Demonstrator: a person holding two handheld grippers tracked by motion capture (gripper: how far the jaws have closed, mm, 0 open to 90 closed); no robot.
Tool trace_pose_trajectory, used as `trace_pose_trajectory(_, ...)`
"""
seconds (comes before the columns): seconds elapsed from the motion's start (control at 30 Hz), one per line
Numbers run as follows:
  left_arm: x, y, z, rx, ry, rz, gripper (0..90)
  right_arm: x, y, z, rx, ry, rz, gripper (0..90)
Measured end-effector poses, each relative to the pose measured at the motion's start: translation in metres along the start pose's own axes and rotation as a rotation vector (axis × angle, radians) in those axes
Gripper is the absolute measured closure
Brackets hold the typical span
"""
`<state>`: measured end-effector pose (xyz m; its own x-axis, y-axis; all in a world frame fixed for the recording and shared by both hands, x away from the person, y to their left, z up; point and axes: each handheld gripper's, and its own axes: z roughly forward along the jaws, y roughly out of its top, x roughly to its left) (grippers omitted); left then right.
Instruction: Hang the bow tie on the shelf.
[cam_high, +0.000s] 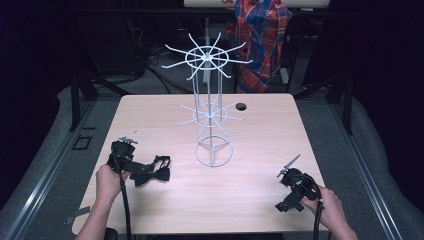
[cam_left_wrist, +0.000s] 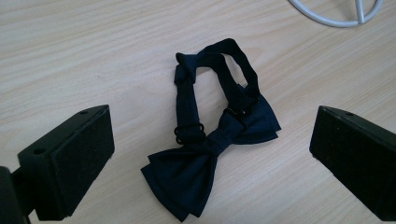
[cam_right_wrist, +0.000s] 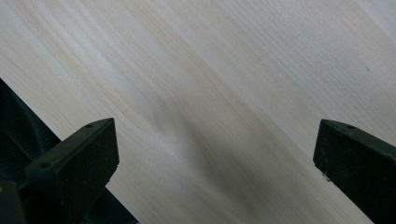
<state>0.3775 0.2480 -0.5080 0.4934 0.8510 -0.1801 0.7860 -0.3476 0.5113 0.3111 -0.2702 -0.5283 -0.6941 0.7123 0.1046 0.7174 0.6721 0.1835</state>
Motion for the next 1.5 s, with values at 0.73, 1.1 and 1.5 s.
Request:
trace_pose_trajectory(0.73, -0.015, 0.010, 0.035, 0.074, -0.019, -0.019, 13.8, 0.001, 0.001, 0.007, 0.028, 0.011, 0.021, 0.0)
trace_pose_trajectory(1.1, -0.012, 0.011, 0.047, 0.123, -0.030, -0.058, 25.8, 0.000, 0.002, 0.008, 0.045, 0.000, 0.016, 0.3)
trace_pose_trajectory(1.5, -0.012, 0.012, 0.057, 0.179, -0.002, -0.048, 43.4, -0.001, 0.001, 0.007, 0.064, -0.006, 0.017, 1.6)
